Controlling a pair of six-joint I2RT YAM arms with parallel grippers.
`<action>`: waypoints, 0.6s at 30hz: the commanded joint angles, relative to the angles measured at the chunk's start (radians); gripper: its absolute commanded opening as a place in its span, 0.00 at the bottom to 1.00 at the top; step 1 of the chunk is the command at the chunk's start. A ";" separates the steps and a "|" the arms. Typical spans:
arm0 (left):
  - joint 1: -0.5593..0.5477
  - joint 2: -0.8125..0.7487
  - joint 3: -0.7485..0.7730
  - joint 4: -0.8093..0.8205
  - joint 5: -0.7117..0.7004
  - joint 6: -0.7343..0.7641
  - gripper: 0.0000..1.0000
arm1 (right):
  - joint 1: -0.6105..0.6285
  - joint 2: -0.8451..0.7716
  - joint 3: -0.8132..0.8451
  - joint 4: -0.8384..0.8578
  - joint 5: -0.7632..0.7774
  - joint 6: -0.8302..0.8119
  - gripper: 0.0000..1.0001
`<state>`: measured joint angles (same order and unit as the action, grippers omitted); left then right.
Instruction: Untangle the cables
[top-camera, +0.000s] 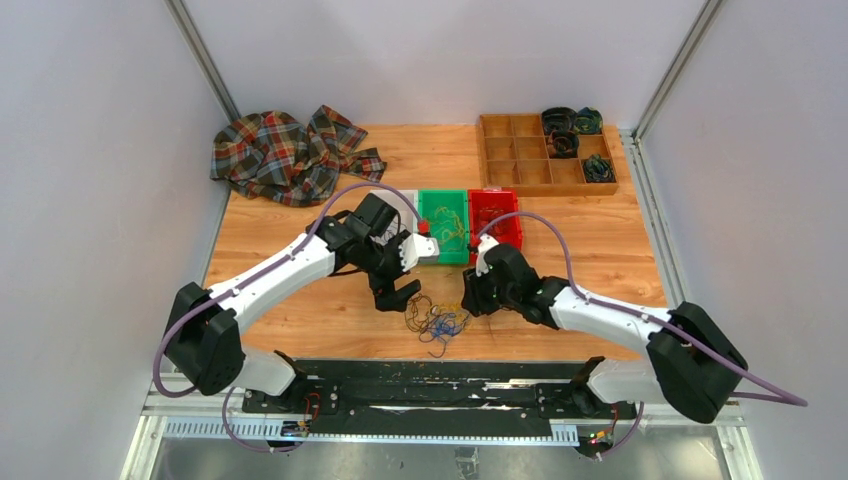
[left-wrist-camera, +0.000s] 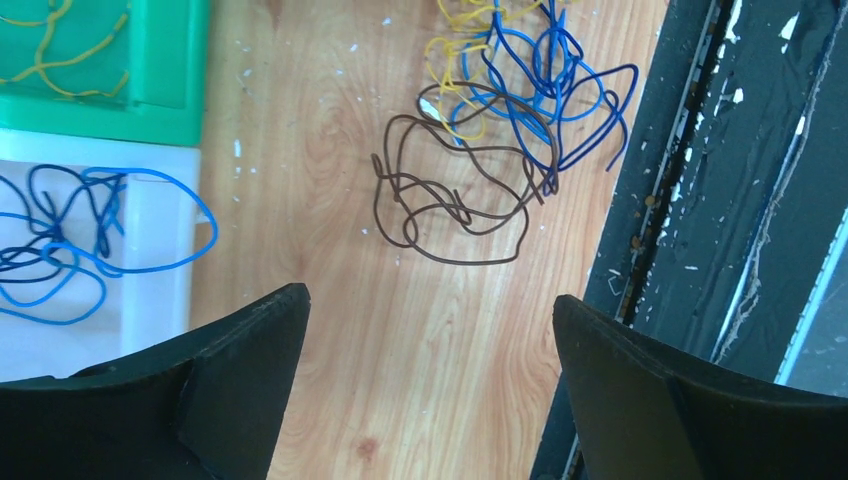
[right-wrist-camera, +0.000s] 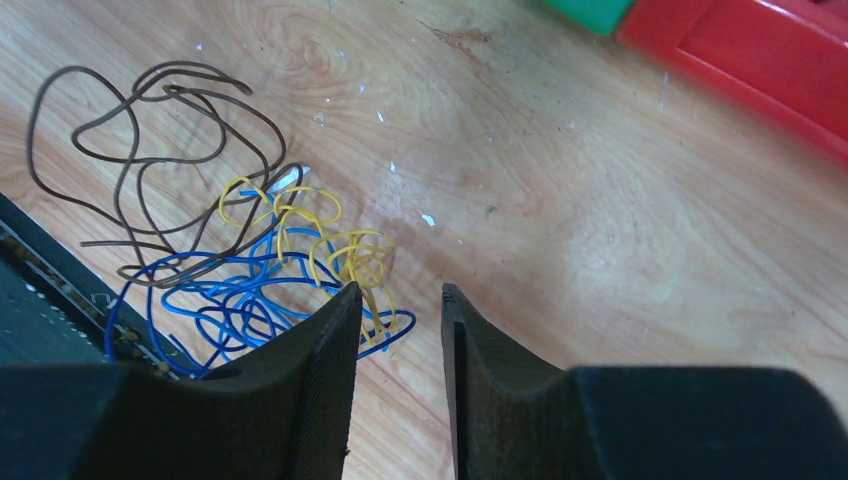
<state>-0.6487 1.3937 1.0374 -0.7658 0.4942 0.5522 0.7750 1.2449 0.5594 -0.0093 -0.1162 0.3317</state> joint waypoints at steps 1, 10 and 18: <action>-0.002 -0.025 0.046 -0.016 -0.028 0.016 0.96 | 0.013 0.042 0.016 0.104 -0.039 -0.052 0.33; -0.002 -0.046 0.090 -0.056 -0.032 0.033 0.96 | 0.012 0.034 0.022 0.121 -0.060 -0.067 0.01; -0.002 -0.088 0.223 -0.180 0.020 0.030 0.96 | 0.012 -0.175 0.034 0.109 -0.093 -0.005 0.01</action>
<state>-0.6483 1.3514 1.1519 -0.8589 0.4702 0.5694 0.7750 1.1835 0.5610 0.0837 -0.1806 0.2878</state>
